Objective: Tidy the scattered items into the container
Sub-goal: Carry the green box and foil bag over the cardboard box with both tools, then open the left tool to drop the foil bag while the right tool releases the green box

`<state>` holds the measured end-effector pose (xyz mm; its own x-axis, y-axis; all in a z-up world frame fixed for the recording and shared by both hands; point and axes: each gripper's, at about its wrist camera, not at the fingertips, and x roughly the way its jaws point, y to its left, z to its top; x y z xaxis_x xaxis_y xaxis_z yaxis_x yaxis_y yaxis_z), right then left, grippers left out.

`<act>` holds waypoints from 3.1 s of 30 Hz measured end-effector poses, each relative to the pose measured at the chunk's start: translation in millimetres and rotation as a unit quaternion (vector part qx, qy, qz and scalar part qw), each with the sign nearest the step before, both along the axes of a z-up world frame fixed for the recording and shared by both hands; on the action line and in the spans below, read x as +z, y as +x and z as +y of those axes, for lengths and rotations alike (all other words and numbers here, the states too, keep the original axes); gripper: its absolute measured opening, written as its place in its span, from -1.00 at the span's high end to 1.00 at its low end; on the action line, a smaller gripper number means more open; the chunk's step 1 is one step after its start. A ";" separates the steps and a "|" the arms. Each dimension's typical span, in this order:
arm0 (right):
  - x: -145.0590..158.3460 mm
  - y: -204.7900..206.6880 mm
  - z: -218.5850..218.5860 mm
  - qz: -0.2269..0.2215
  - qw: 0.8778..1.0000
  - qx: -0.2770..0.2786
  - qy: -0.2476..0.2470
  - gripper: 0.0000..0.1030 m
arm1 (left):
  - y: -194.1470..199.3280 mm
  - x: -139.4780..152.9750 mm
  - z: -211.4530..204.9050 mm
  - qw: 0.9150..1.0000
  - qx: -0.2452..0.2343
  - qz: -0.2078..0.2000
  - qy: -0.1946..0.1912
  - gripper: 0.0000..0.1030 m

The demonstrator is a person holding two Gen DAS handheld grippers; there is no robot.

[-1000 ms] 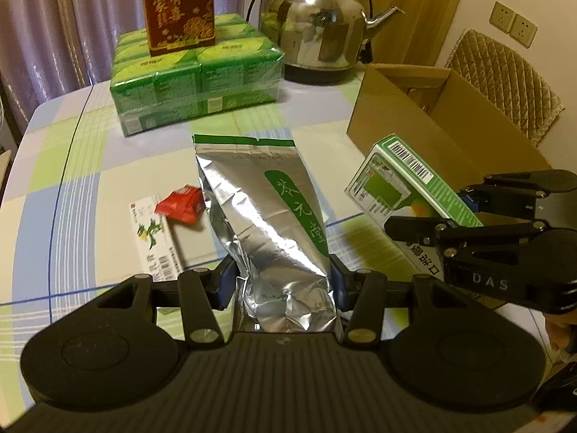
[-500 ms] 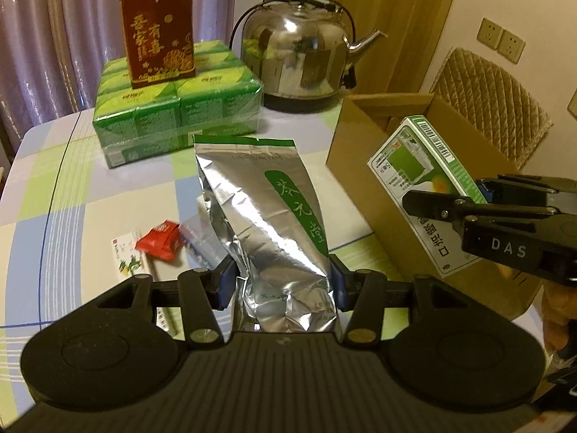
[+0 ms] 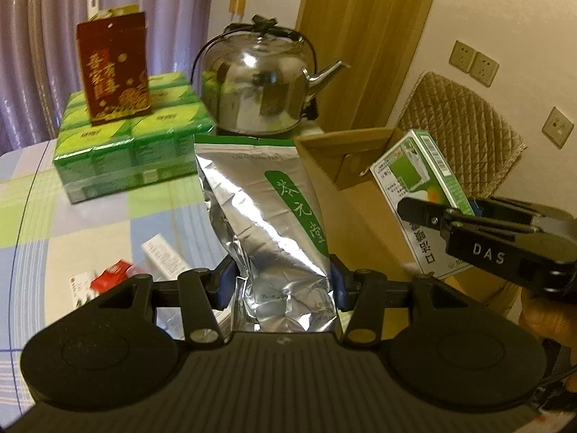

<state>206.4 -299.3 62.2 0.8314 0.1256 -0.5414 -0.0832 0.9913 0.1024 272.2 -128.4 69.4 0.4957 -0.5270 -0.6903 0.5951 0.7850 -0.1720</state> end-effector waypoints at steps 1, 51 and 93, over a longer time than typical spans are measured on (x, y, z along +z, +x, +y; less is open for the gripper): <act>0.5 -1.1 -3.3 -0.002 1.000 -0.006 -0.002 0.46 | 0.1 1.9 -3.5 1.000 -0.002 -0.001 -0.003 0.11; -30.7 -13.7 -99.0 0.039 0.996 -0.077 -0.036 0.46 | -4.1 -12.5 -135.8 0.993 -0.019 0.080 -0.082 0.11; -49.9 -5.4 -109.2 0.083 0.994 -0.062 -0.038 0.46 | 1.0 -46.8 -149.4 0.988 0.004 0.132 -0.078 0.12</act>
